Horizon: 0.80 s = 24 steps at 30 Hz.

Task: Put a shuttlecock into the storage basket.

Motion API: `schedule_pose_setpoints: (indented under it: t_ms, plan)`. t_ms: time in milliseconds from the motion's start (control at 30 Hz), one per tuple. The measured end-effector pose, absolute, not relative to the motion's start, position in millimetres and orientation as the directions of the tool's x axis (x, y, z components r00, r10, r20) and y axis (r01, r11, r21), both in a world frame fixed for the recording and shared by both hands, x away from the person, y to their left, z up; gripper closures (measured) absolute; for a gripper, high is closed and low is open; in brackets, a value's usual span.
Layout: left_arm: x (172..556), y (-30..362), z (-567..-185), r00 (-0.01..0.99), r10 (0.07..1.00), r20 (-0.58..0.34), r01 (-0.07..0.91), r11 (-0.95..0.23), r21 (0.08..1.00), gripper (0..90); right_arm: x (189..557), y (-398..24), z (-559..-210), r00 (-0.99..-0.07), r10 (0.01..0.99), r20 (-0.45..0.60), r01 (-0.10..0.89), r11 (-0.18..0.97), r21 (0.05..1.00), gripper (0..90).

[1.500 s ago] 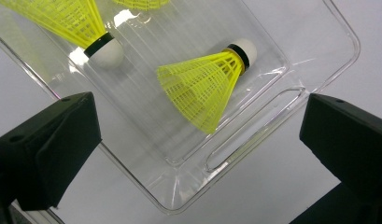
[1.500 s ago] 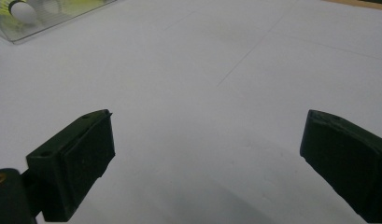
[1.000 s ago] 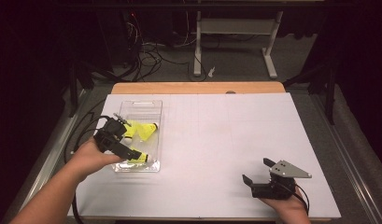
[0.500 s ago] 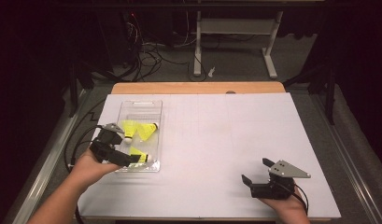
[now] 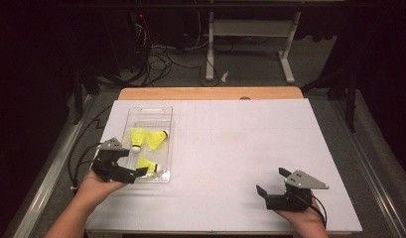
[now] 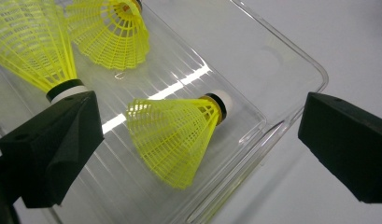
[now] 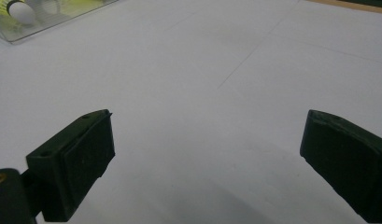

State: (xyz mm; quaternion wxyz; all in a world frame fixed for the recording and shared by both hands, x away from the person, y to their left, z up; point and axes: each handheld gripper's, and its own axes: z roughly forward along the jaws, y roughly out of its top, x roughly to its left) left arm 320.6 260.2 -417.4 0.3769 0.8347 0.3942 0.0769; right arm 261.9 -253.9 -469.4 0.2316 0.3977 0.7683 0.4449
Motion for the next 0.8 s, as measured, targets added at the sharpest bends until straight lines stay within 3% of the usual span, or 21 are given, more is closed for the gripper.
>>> schedule_pose_setpoints:
  t_ms: [233,800]
  plan:
    - [309.7,258.4,-422.4,0.697,0.706,-0.123,0.536,-0.400,0.744,0.8,261.0,-253.4,-468.9,-0.572,0.820,-0.003,0.392,0.277,0.877,3.7]
    - [288.0,265.5,-432.0,0.710,0.693,-0.124,0.418,-0.273,0.866,0.6,253.7,-259.1,-459.8,-0.546,0.838,0.015,0.339,0.204,0.918,3.1]
